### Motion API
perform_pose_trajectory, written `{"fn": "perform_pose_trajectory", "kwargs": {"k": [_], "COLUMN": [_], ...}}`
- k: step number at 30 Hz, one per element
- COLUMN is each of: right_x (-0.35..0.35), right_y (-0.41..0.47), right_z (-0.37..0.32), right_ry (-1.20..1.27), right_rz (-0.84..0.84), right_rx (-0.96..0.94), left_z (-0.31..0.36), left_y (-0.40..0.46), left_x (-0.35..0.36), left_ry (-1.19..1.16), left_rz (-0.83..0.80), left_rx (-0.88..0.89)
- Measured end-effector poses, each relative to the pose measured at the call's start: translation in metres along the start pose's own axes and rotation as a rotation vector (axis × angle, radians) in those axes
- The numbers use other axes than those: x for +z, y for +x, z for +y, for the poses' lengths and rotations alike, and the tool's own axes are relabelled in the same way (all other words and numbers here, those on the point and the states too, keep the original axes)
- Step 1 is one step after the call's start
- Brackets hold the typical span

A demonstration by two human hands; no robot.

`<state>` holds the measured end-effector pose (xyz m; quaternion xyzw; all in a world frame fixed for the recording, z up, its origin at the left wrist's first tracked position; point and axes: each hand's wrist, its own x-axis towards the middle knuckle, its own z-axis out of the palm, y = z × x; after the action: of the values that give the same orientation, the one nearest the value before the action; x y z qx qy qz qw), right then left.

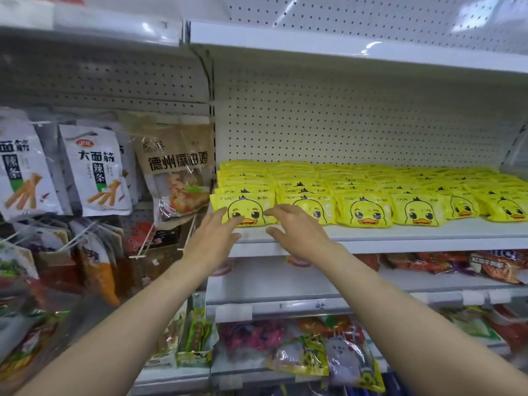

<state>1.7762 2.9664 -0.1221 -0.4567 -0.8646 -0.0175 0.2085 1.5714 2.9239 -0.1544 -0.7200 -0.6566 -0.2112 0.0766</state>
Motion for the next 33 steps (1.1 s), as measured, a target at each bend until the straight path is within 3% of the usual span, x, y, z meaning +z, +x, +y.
{"fn": "perform_pose_trajectory", "kwargs": {"k": [9,19,27,33], "right_x": [0.049,0.07,0.074,0.082], "right_y": [0.048,0.079,0.096,0.097], "right_z": [0.007,0.018,0.022,0.027], "right_ry": [0.041,-0.005,-0.01,-0.048], "right_rz": [0.11,0.181,0.206,0.241], "right_rx": [0.042,-0.049,-0.04,-0.113], "left_z": [-0.02,-0.035,-0.039,-0.048], "left_y": [0.029,0.062,0.088,0.094], "left_x": [0.029,0.044,0.048,0.053], "left_ry": [-0.057,-0.069,-0.094,-0.013], "left_rz": [0.118,0.191,0.169,0.234], "left_rx": [-0.014,-0.006,-0.029,0.059]}}
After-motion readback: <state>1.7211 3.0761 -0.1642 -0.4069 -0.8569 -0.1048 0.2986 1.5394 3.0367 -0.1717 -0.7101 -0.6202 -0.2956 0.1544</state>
